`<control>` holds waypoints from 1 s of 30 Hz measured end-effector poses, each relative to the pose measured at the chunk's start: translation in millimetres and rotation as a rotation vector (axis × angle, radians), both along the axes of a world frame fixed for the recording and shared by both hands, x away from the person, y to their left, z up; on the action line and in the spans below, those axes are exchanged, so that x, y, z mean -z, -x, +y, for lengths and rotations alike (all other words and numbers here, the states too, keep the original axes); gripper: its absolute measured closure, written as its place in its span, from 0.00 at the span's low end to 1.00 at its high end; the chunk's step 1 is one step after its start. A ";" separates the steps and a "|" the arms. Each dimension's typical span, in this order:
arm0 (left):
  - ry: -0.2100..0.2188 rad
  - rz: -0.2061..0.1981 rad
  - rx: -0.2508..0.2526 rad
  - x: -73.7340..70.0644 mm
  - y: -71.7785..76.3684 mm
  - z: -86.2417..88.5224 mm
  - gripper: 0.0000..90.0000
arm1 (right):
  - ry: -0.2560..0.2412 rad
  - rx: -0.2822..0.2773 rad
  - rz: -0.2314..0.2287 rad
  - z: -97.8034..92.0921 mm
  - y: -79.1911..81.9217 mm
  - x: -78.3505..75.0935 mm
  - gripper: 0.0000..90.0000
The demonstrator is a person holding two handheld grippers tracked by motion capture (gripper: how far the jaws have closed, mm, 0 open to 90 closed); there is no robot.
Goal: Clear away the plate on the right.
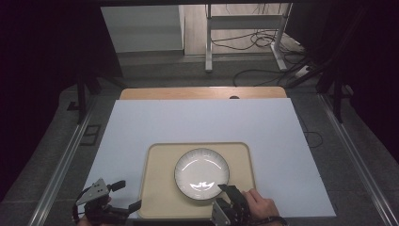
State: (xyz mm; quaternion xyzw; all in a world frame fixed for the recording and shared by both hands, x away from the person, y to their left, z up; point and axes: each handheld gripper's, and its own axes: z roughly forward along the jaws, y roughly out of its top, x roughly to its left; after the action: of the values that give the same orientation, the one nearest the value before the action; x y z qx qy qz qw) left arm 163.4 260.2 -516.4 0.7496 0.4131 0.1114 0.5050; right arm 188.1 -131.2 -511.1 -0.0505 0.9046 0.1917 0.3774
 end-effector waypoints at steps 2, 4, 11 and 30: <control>0.000 0.000 0.000 0.0 0.0 0.1 0.01 | -0.009 0.005 0.011 -2.1 -1.3 -0.4 0.56; 0.000 0.001 0.000 0.0 0.0 0.1 0.01 | -0.013 0.008 0.021 -4.4 -2.7 -1.7 0.55; 0.000 0.002 0.001 0.1 -0.2 -0.1 0.01 | -0.050 0.032 0.060 -13.2 -8.5 -5.7 0.54; -0.001 0.005 0.005 0.2 -0.5 0.0 0.01 | -0.183 0.143 0.220 -41.2 -29.7 -16.1 0.42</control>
State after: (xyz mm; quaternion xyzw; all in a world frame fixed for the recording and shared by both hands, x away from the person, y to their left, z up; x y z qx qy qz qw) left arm 163.9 260.2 -516.7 0.7513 0.4125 0.1084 0.5037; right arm 217.8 -172.4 -495.0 0.0698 0.9206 0.2502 0.2917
